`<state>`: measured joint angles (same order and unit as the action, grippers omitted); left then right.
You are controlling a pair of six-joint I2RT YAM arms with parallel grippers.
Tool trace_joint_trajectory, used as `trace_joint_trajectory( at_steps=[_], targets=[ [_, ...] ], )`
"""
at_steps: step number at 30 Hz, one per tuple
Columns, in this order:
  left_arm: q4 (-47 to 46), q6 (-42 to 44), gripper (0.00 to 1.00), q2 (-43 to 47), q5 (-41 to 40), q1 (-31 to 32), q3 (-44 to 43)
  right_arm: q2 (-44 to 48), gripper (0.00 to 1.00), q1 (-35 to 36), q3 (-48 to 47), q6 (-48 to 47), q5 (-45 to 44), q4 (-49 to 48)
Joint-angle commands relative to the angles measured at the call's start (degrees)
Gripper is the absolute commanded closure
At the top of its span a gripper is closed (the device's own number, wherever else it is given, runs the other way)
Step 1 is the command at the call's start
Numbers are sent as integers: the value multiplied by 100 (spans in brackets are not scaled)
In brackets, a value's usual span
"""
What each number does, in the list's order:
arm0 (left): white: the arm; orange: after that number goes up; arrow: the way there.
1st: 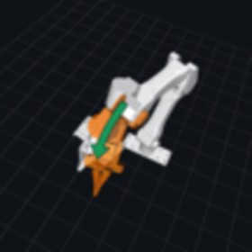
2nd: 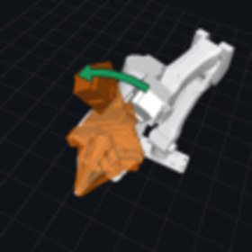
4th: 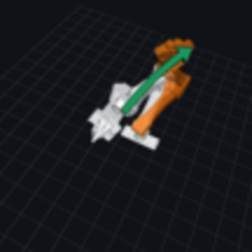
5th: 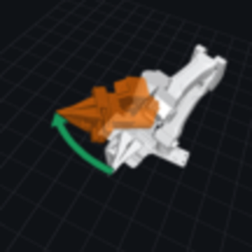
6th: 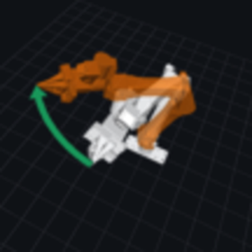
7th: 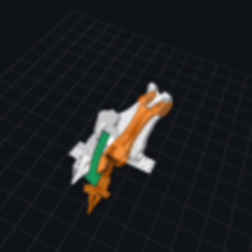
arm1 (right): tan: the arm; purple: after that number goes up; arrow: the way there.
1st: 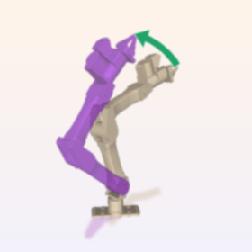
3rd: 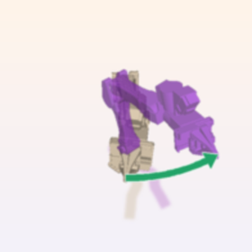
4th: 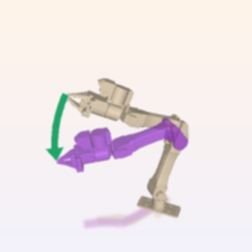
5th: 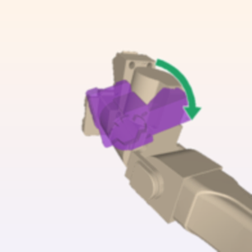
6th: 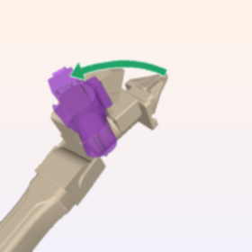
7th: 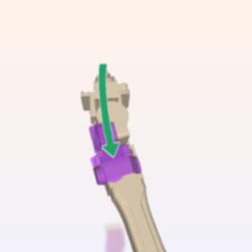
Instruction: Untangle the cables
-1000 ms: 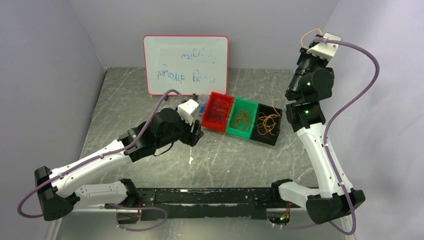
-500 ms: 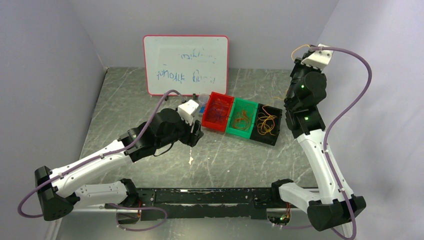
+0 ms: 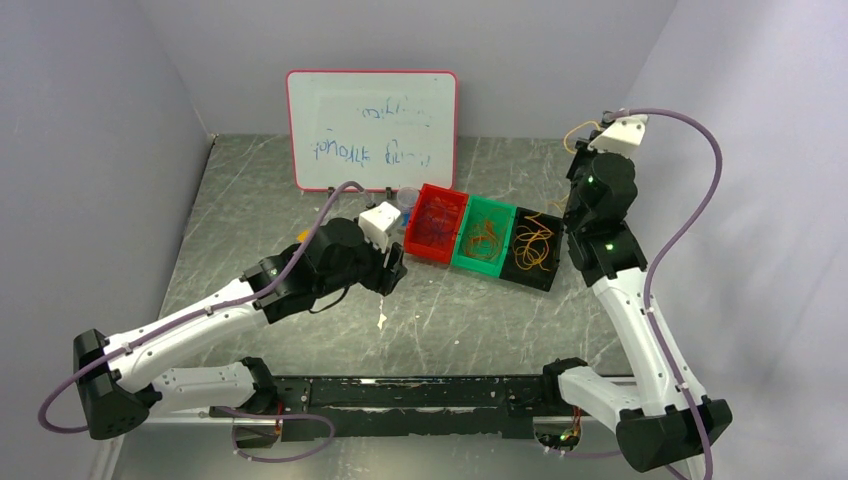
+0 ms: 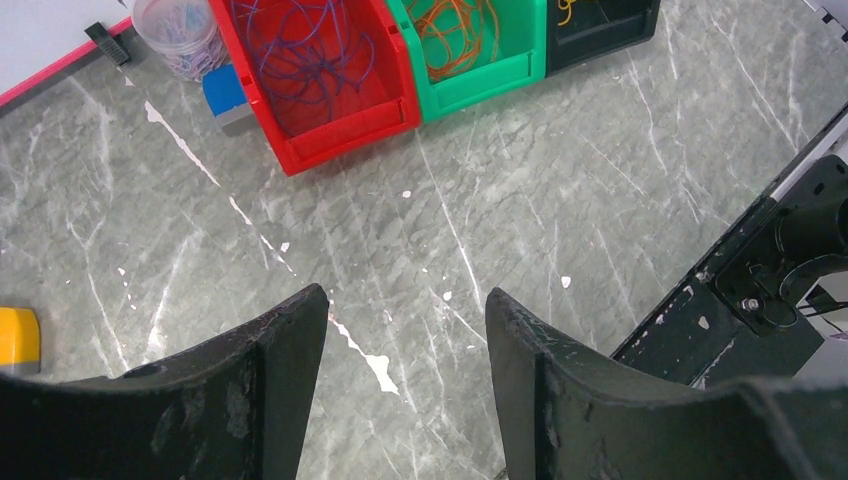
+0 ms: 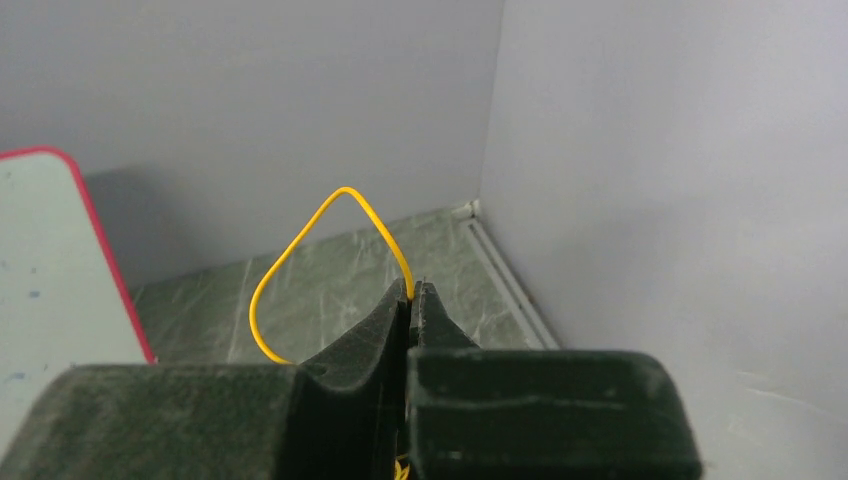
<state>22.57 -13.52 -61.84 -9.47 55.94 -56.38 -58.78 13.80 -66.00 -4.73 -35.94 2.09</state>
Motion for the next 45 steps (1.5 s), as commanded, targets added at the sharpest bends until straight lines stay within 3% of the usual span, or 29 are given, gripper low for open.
trace_joint_trajectory(
  at_steps=[1, 12, 22, 32, 45],
  targets=[
    [-18, -11, 36, -12, -41, -31, 48, 173, 100, -51, 177, 523, 363, 562],
    [-44, 25, 36, -47, -34, -31, 88, 277, 100, -49, 642, 927, 512, 925],
    [-59, -309, 34, 311, -556, -63, 429, -20, 100, -44, 1031, 1263, 914, 1151],
    [133, -462, 35, 139, -277, -862, 452, -244, 100, -142, 1340, 1392, 758, 1235],
    [435, -121, 34, 204, -409, -1403, 711, -1081, 100, -616, 1660, 1634, 1201, 382]
  ],
)
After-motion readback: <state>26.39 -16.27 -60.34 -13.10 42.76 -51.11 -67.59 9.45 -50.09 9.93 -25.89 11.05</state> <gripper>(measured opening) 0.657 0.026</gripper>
